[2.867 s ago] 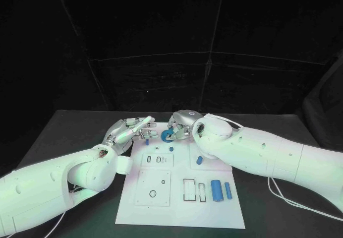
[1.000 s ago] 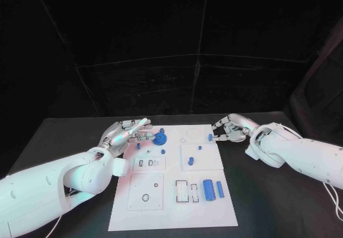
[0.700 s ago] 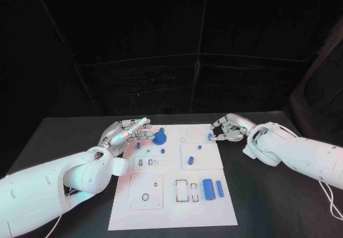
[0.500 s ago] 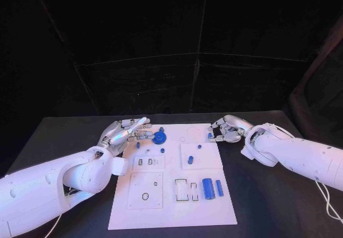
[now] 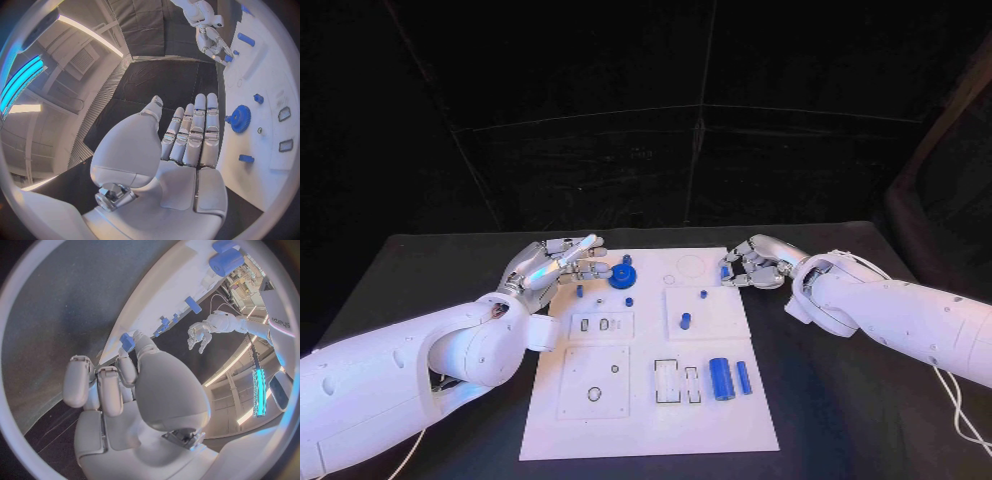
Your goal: Assemble the parts on the task board
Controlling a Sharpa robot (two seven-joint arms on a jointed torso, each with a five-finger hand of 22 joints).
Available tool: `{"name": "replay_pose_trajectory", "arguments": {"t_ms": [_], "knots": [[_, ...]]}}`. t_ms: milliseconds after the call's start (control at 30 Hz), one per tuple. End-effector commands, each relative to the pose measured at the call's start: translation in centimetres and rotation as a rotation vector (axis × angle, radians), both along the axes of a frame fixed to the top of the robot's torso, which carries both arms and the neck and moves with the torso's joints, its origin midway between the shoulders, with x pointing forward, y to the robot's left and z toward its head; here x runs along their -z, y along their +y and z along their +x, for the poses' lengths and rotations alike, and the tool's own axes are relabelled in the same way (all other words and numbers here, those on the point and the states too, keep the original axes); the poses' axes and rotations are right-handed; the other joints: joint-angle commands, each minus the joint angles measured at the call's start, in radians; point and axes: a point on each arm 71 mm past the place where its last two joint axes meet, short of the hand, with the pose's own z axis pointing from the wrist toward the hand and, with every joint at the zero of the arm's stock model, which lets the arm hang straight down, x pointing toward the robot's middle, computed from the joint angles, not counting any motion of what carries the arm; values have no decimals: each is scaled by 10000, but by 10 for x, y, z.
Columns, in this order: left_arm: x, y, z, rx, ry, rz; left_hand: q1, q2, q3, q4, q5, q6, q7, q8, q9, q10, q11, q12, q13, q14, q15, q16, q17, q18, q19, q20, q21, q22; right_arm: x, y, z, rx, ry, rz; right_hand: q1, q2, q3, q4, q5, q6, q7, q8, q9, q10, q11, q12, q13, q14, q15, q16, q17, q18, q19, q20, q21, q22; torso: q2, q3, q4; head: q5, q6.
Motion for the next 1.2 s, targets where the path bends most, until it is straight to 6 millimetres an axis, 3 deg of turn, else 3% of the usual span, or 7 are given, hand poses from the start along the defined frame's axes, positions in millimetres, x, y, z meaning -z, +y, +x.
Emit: {"name": "replay_pose_trajectory", "arguments": {"t_ms": [33,200,667,1000,1200], "knots": [[-2,-1,0,123,-106,-54,5,117,-15,-53,50,-17,54,-7,12,31,-24,16,3,11,-3,-54,17,135,22,12,-33,-11,0,2,0,-184,-19,-36,95,118,56,-92,-214,203,-15,98,27,88,-60,67,34,693,-70,5,953,-94,-12,10,8,19,-2,13,-13,-5,-8],[-1,-1,0,117,-104,-50,5,117,-15,-53,50,-17,54,-7,12,31,-24,16,3,11,-3,-54,17,135,22,12,-33,-11,0,1,0,-158,-37,-41,150,360,239,-143,-639,560,-80,223,59,116,-115,110,77,701,-112,16,992,-100,8,-23,24,56,-6,12,-2,-13,-23],[-1,0,0,111,-78,-34,5,117,-15,-53,50,-17,54,-7,12,31,-24,16,3,11,-3,-54,17,135,22,12,-33,-11,-1,1,2,49,-287,-12,357,819,868,-415,-1320,1384,-385,528,131,197,-368,202,182,728,-321,57,1120,-121,76,-206,74,176,-10,22,-13,-53,-68],[-1,1,0,102,-70,-25,6,122,-16,-60,50,-17,54,-7,11,31,-25,19,2,13,-4,-58,23,135,27,11,-35,-14,-9,6,-1,556,-996,305,227,872,1215,-525,-1104,1463,-430,516,111,251,-417,227,225,743,-381,78,1184,-143,134,-281,116,272,-33,28,-21,-32,-80],[-2,3,0,83,-61,-10,6,122,-16,-60,50,-17,54,-7,11,31,-25,19,2,13,-4,-58,23,135,27,11,-35,-14,-17,18,-14,616,-903,713,18,812,1353,-499,-1001,1300,-361,374,47,234,-368,180,198,741,-346,69,1175,-146,139,-267,118,278,-59,-11,-17,-44,-45]]}}
